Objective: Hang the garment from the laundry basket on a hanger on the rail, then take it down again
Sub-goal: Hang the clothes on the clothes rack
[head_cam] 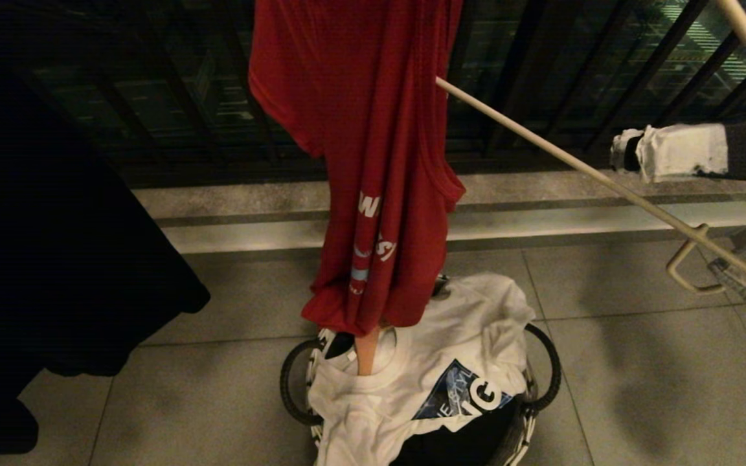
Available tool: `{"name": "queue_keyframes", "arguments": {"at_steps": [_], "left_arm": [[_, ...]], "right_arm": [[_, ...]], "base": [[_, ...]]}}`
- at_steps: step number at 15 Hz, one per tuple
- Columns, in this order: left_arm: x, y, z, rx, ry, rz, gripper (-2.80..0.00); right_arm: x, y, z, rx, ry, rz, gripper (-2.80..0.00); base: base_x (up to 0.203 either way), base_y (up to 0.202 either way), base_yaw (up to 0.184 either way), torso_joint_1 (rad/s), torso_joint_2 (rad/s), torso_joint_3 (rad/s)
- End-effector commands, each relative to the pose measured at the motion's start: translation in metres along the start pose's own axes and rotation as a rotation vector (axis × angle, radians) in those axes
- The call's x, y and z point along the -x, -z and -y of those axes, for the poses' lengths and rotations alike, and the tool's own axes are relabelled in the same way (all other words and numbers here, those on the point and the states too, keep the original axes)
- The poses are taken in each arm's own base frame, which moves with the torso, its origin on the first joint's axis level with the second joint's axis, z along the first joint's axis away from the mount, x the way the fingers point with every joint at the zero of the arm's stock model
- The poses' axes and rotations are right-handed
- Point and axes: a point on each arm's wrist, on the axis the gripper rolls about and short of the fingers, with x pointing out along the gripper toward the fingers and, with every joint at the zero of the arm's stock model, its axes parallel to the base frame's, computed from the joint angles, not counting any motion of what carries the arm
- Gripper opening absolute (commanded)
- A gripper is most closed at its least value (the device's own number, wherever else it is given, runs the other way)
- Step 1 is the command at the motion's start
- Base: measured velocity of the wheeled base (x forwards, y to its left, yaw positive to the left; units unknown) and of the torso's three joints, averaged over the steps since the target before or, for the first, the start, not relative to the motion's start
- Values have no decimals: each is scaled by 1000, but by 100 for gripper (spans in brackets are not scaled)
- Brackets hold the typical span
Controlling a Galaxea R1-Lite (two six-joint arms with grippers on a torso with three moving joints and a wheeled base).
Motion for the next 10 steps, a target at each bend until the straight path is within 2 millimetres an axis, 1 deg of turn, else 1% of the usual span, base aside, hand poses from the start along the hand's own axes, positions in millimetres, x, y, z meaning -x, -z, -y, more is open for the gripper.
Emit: {"name": "queue_keyframes", "arguments": {"at_steps": [1,3,6,10], "left_arm": [[-16,5,2,6,-5,-51,-280],[-24,9,-1,22,15,-67,-280],[-44,21,-9,63,51,-116,-280],[-47,23,-9,64,74,-125,-280]], "right_arm": [[2,8,16,-14,19,-25,-280],[5,13,19,-20,-5,-36,-280],[7,14,25,-26,22,-39,-280],[4,12,29,-24,13,-36,-280]], "base": [[0,0,0,0,0,0],[0,0,0,0,0,0],[0,0,0,0,0,0],[0,0,0,0,0,0]]}}
